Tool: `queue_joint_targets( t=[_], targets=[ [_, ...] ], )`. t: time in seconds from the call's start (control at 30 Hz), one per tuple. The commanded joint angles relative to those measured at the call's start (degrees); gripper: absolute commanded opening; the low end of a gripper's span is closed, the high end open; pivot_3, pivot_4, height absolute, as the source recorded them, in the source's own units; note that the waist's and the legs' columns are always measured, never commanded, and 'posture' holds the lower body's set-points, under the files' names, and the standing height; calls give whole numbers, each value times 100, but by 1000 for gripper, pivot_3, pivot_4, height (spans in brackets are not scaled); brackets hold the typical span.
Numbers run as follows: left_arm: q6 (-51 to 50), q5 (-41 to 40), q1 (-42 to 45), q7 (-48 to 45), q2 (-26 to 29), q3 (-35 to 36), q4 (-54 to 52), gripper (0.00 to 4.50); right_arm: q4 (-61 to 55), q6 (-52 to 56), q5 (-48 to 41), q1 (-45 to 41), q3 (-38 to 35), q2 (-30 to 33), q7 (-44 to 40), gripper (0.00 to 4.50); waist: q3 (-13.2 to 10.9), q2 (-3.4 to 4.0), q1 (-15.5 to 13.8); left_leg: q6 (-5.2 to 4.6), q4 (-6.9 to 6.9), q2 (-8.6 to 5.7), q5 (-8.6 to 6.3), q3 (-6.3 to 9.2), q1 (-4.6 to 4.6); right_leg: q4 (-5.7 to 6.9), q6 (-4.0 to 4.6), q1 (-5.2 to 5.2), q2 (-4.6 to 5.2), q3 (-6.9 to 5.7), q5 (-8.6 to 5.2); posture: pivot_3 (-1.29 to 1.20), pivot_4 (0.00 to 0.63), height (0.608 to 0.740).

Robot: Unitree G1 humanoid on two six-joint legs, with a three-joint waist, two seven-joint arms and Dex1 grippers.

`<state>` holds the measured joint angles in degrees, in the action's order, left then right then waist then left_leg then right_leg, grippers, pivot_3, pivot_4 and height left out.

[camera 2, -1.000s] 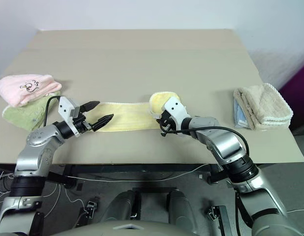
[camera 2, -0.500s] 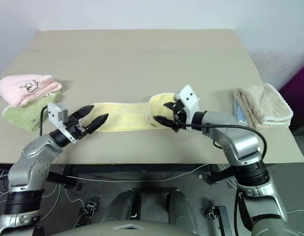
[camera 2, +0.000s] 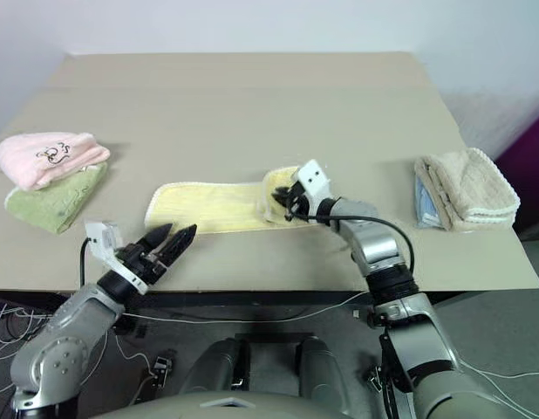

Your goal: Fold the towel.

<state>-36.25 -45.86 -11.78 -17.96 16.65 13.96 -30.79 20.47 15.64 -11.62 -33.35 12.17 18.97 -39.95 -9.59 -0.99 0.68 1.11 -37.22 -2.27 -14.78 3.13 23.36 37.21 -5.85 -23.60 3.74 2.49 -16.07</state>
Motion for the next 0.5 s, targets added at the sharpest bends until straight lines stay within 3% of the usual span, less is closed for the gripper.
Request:
queue_joint_targets(
  t=[0.03, 0.23, 0.5],
  targets=[
    [-44, 64, -131, 474, -112, -58, -582, 4500, 408, -484, 350, 127, 155, -25, -147, 597, 3, -2, 1, 0, 0, -1, 0, 0, -1, 0, 0, 1, 1, -1, 0, 0, 150, 740],
    [-102, -203, -288, 1368, -553, 283, -548, 4500, -288, -403, -91, 82, -331, -165, -196, 597, 3, 1, 9, 1, 9, 1, -1, 5, -34, -8, 1, 34, -3, -4, -1, 0, 150, 740],
    [-84, -1656, -101, 2573, -1287, 744, -394, 4500, -1008, -97, -444, -318, -832, 35, -349, 597, 1, 1, -6, 1, 5, 1, -1, 8, -26, -10, 1, 30, 4, -6, -1, 0, 150, 740]
  ],
)
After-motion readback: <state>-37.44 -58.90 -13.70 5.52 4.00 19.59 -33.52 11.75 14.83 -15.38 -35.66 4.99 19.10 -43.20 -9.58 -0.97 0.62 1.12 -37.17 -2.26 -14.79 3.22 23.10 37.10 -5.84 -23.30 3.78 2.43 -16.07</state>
